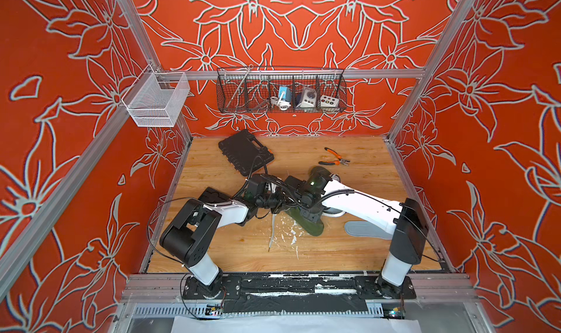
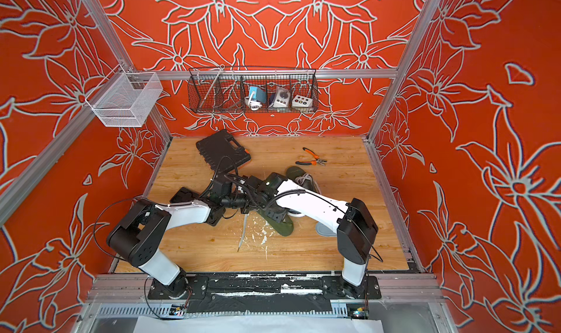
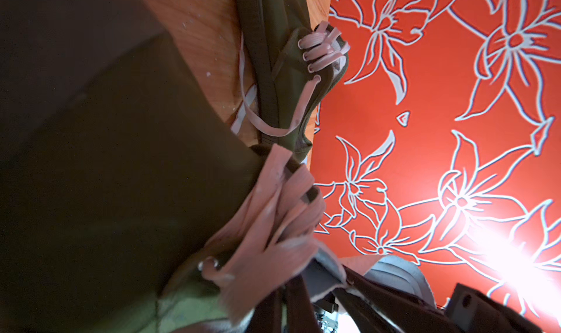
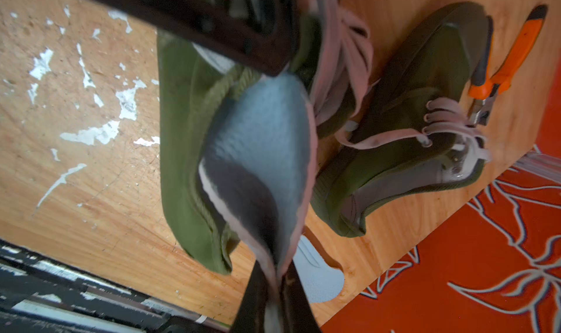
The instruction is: Insert the insole into the shoe
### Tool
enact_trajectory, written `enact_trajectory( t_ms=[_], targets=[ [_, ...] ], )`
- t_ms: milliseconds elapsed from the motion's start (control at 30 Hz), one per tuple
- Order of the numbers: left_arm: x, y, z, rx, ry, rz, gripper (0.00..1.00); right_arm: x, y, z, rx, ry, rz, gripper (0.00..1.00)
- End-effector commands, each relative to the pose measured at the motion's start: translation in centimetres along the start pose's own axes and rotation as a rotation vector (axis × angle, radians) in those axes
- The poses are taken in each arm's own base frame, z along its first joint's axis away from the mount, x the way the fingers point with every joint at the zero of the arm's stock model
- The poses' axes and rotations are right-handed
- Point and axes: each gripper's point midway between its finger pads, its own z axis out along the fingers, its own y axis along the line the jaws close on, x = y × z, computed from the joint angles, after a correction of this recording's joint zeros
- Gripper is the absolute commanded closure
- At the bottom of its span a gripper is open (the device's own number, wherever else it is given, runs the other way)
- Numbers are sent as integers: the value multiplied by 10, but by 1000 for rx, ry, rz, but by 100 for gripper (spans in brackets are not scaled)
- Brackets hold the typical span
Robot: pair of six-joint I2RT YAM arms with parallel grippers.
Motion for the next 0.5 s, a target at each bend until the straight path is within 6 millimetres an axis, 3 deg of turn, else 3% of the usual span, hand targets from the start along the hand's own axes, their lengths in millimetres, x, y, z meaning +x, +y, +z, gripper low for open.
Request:
enact_trajectory(
  t_ms=[0, 333, 467],
  targets=[
    [6, -24, -1, 112, 45, 29, 100, -4, -11, -5, 85, -42, 44, 100],
    [8, -23, -6, 114, 21, 15, 100, 1, 25, 14, -117, 50, 157, 100],
    [8, -19, -8, 108, 5, 12, 100, 11, 29, 25, -195, 109, 228, 100]
  ],
)
